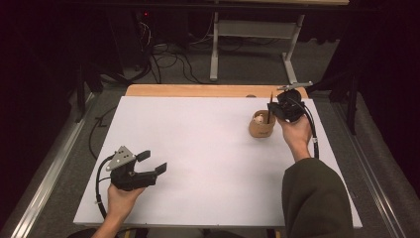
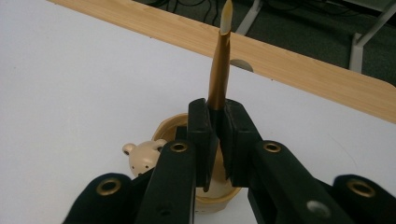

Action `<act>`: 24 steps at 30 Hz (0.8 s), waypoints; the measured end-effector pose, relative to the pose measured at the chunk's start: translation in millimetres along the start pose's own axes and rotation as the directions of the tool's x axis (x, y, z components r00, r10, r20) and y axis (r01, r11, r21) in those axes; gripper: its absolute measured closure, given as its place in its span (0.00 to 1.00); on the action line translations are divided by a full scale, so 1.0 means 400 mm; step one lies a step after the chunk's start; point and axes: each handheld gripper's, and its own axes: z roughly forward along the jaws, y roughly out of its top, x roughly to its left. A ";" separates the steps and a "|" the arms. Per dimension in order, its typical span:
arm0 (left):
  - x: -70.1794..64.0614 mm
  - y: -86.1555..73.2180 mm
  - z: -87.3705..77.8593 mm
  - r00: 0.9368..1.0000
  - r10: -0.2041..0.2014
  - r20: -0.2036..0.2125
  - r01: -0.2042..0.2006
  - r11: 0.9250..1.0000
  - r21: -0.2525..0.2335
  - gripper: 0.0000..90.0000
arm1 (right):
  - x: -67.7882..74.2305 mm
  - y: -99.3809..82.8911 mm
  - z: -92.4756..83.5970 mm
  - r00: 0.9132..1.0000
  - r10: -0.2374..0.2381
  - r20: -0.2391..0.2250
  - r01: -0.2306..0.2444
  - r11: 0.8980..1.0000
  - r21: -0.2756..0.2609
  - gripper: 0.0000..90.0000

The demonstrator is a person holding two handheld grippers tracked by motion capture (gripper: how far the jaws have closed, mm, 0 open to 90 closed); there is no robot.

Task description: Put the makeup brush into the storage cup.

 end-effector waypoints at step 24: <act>0.000 0.000 0.000 1.000 0.000 0.001 0.000 1.000 0.000 0.24 | 0.006 -0.004 0.024 1.000 0.001 -0.006 -0.001 0.999 0.040 0.94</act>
